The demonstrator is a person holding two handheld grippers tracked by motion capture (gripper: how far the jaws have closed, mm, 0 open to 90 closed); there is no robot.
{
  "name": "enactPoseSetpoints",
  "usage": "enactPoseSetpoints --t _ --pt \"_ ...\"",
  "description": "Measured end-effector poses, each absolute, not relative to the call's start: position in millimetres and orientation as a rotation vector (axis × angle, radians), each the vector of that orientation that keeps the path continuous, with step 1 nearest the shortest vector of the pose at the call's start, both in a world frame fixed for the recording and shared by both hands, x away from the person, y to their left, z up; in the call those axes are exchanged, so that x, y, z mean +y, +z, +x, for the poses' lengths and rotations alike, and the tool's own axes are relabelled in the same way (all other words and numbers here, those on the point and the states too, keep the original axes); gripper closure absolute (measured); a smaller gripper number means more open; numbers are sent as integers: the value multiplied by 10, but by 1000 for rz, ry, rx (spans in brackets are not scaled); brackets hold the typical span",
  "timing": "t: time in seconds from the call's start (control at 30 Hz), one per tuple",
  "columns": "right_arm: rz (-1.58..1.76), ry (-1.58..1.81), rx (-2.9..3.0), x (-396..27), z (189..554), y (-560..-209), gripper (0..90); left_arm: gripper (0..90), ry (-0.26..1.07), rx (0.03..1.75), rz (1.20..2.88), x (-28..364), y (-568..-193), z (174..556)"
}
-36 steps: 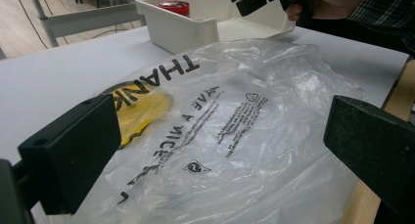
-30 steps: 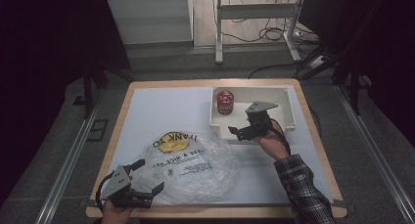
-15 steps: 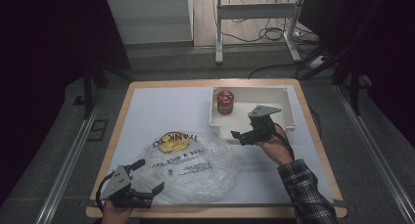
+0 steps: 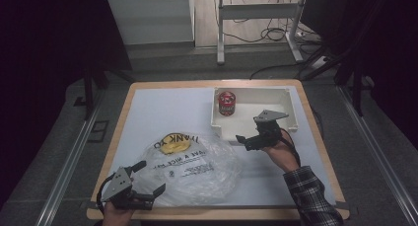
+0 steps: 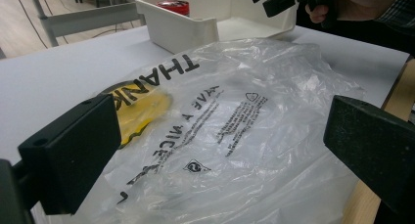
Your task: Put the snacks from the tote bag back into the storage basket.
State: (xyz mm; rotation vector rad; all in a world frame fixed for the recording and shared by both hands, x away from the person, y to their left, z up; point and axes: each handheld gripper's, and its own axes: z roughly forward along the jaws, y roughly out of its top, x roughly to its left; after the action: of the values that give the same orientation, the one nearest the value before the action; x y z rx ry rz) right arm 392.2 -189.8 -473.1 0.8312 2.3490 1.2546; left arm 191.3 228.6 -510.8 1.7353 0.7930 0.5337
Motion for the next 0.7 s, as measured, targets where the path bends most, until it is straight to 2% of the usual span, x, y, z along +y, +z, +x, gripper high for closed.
enactPoseSetpoints --t 0.7 --pt "803 1331 2303 -2047 3657 -4705 0 4 536 800 1730 2290 -5109 1915"
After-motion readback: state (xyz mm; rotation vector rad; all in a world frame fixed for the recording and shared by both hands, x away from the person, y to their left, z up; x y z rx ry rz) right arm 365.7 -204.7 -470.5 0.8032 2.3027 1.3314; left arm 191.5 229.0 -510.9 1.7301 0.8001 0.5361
